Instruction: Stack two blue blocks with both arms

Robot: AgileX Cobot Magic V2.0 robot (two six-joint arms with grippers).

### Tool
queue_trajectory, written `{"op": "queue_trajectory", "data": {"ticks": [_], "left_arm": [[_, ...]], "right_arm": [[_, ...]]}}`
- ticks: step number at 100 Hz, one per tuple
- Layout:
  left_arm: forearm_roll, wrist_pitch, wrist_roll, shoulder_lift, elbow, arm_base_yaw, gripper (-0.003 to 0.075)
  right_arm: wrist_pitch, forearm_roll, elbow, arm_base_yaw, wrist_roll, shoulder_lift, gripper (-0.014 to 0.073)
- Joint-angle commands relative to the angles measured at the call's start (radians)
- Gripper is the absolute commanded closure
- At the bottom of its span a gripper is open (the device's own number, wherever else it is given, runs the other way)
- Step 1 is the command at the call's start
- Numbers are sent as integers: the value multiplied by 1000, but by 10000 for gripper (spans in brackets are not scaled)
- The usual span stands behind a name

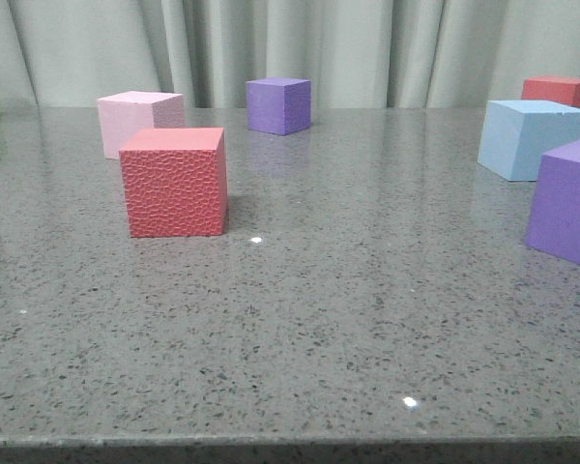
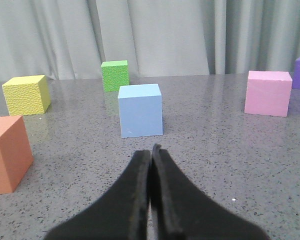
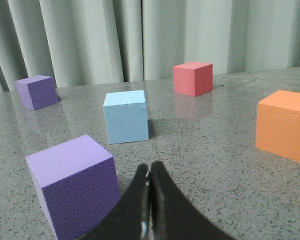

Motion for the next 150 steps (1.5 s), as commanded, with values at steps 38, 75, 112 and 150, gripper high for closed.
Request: {"op": "queue_trajectory", "data": {"ticks": [38,75,112,150], "left_arm": [[-8,-84,-4,-32,1,2,738],[-8,-89,-4,-32,1,2,739],[9,-108,-4,-32,-10,2,739],[9,34,-4,35,-245,2,739]], "right_arm": [[-77,0,-18,-6,-5,-21,661],[-77,0,-18,-6,-5,-21,661],[-81,-1,-20,-6,-5,-21,661],[131,-1,-248,-6,-5,88,652]]}}
